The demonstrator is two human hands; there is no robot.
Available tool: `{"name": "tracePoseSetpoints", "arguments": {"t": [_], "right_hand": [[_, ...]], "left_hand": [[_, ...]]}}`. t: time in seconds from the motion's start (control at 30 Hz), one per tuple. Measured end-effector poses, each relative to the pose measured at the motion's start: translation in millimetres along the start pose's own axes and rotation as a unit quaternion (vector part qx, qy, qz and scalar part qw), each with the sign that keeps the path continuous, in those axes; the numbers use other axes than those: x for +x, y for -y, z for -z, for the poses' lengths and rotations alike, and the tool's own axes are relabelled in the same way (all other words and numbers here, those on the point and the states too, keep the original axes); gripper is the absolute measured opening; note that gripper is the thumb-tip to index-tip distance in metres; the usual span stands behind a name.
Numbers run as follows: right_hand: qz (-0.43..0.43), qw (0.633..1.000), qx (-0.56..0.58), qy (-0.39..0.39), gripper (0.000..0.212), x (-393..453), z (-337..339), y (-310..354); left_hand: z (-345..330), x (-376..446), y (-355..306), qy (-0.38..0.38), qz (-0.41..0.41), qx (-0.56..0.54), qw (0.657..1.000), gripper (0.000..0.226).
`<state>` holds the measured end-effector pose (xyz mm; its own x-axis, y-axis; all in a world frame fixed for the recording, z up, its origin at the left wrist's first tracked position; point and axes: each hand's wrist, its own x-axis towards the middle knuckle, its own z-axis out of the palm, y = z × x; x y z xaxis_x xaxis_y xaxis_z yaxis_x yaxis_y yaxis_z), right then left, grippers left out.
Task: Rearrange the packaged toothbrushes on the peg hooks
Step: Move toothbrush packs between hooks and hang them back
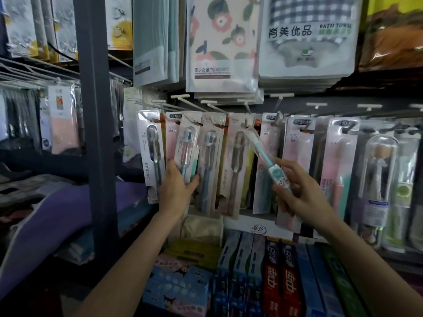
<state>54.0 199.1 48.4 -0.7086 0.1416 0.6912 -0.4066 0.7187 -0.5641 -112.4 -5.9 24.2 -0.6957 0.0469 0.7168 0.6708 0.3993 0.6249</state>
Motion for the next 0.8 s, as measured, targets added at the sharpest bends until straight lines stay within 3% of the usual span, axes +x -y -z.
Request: {"name": "tracePoseSetpoints", "arguments": {"t": [0.2, 0.33, 0.4, 0.47, 0.53, 0.63, 0.7, 0.8], "right_hand": [[0.024, 0.989, -0.142, -0.031, 0.049, -1.0, -9.5, 2.5], [0.041, 0.972, -0.215, -0.085, 0.058, -9.0, -24.8, 3.3], [0.081, 0.958, -0.248, -0.12, 0.054, -8.0, -33.5, 10.7], [0.114, 0.954, -0.24, -0.14, 0.044, -4.2, -44.0, 20.3], [0.143, 0.964, -0.194, -0.113, 0.036, 2.4, -58.8, 30.2], [0.16, 0.973, -0.163, -0.01, 0.033, 13.8, -88.1, 41.1], [0.112, 0.981, -0.153, 0.047, 0.038, 19.8, -109.5, 42.2], [0.028, 0.989, -0.126, 0.068, 0.058, 25.0, -134.8, 39.4]], "left_hand": [[-4.4, -3.2, -6.6, 0.007, 0.011, -0.04, 0.999, 0.04], [4.8, -7.9, -5.9, 0.038, 0.025, -0.097, 0.994, 0.071], [11.8, -10.4, -5.9, 0.041, 0.023, -0.106, 0.993, 0.067], [18.1, -12.1, -4.2, 0.044, 0.028, -0.104, 0.993, 0.048], [23.2, -12.4, 2.2, 0.049, 0.029, -0.099, 0.993, 0.03], [30.4, -10.6, 13.4, 0.041, 0.036, -0.102, 0.993, 0.019], [37.5, -9.1, 18.0, 0.029, 0.032, -0.103, 0.994, 0.017], [49.8, -8.6, 20.6, 0.054, 0.026, -0.133, 0.989, 0.014]]}}
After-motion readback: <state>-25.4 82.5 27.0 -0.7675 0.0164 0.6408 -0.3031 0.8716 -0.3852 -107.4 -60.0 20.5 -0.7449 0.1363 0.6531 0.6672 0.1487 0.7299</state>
